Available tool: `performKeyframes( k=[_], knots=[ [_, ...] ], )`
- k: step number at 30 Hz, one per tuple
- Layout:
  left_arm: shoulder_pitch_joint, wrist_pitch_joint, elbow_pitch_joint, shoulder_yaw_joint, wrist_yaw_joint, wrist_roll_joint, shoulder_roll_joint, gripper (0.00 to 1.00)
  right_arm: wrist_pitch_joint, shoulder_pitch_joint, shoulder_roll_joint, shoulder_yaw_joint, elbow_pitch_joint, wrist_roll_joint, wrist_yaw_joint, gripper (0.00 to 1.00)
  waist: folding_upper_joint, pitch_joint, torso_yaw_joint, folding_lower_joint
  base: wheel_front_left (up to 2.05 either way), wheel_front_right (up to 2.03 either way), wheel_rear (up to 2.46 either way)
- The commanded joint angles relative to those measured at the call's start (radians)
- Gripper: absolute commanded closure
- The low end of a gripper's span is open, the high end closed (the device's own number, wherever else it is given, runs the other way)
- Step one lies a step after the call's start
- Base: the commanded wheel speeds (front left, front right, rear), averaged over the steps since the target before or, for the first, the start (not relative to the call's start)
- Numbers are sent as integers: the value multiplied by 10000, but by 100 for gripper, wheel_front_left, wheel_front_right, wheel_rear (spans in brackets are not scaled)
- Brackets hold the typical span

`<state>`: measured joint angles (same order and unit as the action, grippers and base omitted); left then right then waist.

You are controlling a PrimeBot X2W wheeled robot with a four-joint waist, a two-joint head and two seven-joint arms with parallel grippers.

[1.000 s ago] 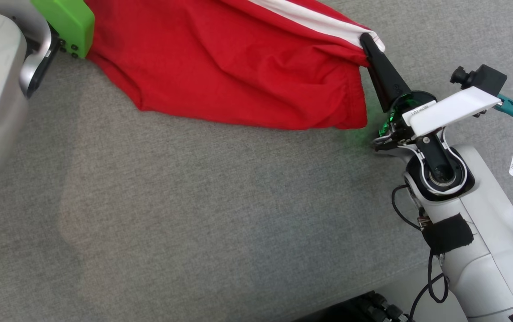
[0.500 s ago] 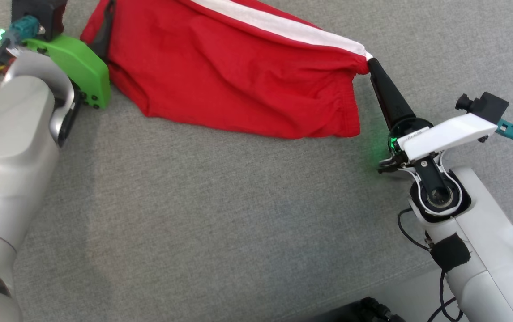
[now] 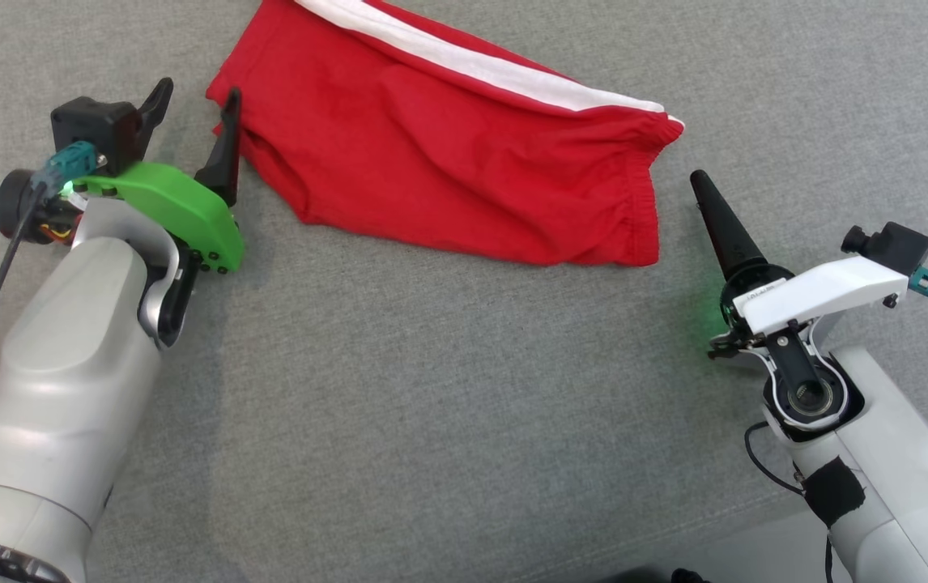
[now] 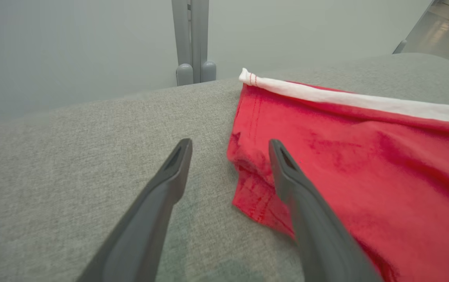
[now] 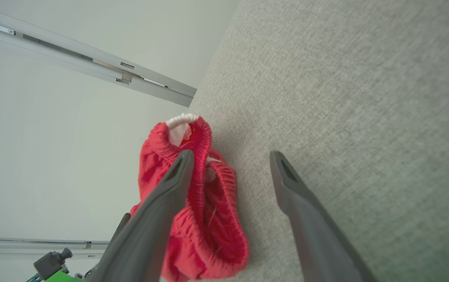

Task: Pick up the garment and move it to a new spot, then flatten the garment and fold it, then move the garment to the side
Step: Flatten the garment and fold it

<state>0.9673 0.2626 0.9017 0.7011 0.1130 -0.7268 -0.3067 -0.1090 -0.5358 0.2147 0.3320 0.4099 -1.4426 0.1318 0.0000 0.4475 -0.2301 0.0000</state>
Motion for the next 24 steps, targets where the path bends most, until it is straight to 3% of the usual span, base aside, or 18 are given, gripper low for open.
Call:
performKeyframes(
  k=[1,7,14,15,16,17,24],
  knots=[
    [-182,30,44,-104,26,156,57,0,-110,216,117,40,144,78,-21,0,0,-12,-18,0,0,0,0],
    [-215,32,344,-299,133,323,304,0,-372,69,191,162,274,198,-21,0,0,-40,-82,0,0,0,0],
    [60,-231,1382,162,179,306,633,0,-607,-179,269,281,402,303,-20,0,0,0,-135,0,0,0,0],
    [16,-417,1543,312,184,296,701,49,-606,-205,257,304,405,256,-18,0,0,7,-139,0,0,0,0],
    [-15,-505,1621,409,187,230,755,70,-612,-227,266,328,412,243,-17,0,0,12,-137,0,0,0,0],
    [-36,-568,1656,486,189,140,822,100,-620,-253,275,352,431,245,-17,0,0,10,-130,0,0,0,0],
    [-225,-280,1738,694,180,-360,814,100,-1070,-427,398,380,879,578,-17,0,0,-243,42,0,0,0,0]
  ],
)
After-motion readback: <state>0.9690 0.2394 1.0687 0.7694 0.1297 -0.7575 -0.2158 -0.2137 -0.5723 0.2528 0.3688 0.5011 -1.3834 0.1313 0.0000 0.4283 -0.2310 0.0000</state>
